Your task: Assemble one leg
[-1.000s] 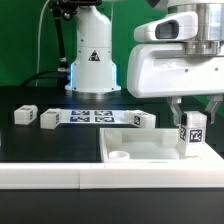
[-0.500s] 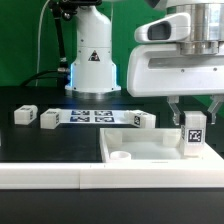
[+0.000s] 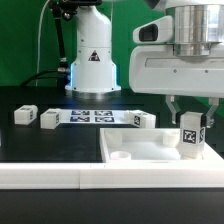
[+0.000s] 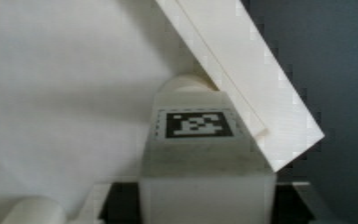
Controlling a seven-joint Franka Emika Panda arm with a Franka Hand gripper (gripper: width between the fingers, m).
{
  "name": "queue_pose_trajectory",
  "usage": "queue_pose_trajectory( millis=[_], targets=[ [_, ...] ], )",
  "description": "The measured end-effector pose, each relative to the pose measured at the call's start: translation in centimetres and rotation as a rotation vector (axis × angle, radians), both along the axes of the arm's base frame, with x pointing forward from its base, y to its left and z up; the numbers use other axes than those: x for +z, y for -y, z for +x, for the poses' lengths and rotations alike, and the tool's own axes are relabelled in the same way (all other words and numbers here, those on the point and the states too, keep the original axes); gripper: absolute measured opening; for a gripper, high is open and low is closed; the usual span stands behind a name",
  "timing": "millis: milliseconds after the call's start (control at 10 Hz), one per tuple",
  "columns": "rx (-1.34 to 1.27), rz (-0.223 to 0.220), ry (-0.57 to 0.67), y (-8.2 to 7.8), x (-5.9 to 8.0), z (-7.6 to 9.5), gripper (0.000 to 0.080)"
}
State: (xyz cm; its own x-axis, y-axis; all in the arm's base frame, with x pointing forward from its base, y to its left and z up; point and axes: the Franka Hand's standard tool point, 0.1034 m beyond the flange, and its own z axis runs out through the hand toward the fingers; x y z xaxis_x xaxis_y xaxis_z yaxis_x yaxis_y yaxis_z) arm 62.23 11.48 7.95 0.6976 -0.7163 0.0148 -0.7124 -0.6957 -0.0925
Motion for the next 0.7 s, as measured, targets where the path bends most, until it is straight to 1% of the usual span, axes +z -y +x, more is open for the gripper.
queue_pose_trajectory(
  millis=[100,300,400,600,700],
  targets=[
    [-0.095,0.006,-0.005,0.01,-0.01,0.01,0.0292],
    [-0.37,0.035,-0.026,-0.08,-0.04,-0.07,0.0292],
    [-0.466,0.054,-0.035,0.02,-0.06,-0.05,0.0292],
    [-0.548,0.09,-0.042,0.22,-0.1,-0.06,0.0292],
    [-0.563,0.093,-0.044,0.14,-0.12,-0.07,0.0292]
  ],
)
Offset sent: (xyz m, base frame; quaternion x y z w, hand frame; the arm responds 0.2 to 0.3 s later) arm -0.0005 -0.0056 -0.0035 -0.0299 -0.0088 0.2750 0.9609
